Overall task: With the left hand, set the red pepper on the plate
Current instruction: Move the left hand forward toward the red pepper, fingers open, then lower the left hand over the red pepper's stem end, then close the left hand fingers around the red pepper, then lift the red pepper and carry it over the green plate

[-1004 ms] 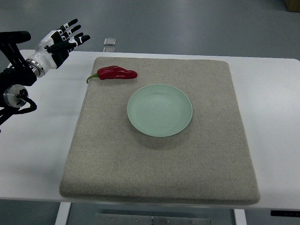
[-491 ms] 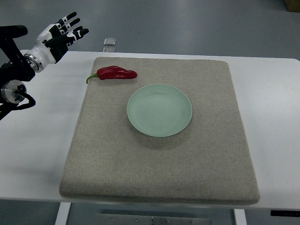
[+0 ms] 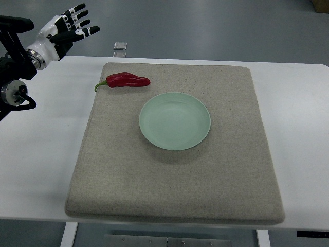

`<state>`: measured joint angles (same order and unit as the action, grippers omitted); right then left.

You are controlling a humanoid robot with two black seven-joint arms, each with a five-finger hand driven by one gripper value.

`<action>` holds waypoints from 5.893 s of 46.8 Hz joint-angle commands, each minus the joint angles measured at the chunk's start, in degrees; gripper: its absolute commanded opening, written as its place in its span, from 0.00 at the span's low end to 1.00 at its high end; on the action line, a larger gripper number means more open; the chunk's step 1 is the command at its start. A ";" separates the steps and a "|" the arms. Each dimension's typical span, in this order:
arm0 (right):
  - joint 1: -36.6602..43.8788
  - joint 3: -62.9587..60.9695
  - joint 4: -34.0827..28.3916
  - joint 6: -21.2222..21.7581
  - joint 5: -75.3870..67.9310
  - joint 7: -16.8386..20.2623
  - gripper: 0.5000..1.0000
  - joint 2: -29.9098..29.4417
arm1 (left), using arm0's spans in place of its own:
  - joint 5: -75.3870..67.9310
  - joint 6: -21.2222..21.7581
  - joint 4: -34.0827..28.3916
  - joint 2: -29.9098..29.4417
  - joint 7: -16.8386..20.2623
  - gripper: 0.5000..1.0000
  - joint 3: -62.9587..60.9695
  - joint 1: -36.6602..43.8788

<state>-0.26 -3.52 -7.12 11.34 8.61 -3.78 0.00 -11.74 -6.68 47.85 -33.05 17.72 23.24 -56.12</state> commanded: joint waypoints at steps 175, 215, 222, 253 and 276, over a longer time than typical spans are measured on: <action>0.00 0.00 0.00 0.00 0.00 0.00 0.86 0.00 | -66.66 7.47 -24.82 19.52 -0.15 0.34 -20.78 -9.28; 0.00 0.00 0.00 0.00 0.00 0.00 0.86 0.00 | -65.43 8.61 -24.20 19.60 1.44 0.00 -19.64 -9.63; 0.00 0.00 0.00 0.00 0.00 0.00 0.86 0.00 | -62.88 9.93 -24.29 19.34 1.44 0.00 -19.64 -9.71; 0.00 0.00 0.00 0.00 0.00 0.00 0.86 0.00 | -57.52 13.80 -21.84 18.81 7.06 0.00 -19.11 -10.33; 0.00 0.00 0.00 0.00 0.00 0.00 0.86 0.00 | -57.87 9.76 -7.16 15.38 15.58 0.00 -17.44 -10.51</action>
<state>-0.27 -3.51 -7.12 11.34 8.61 -3.78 0.00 -69.45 4.68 38.81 -17.46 32.47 5.88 -66.64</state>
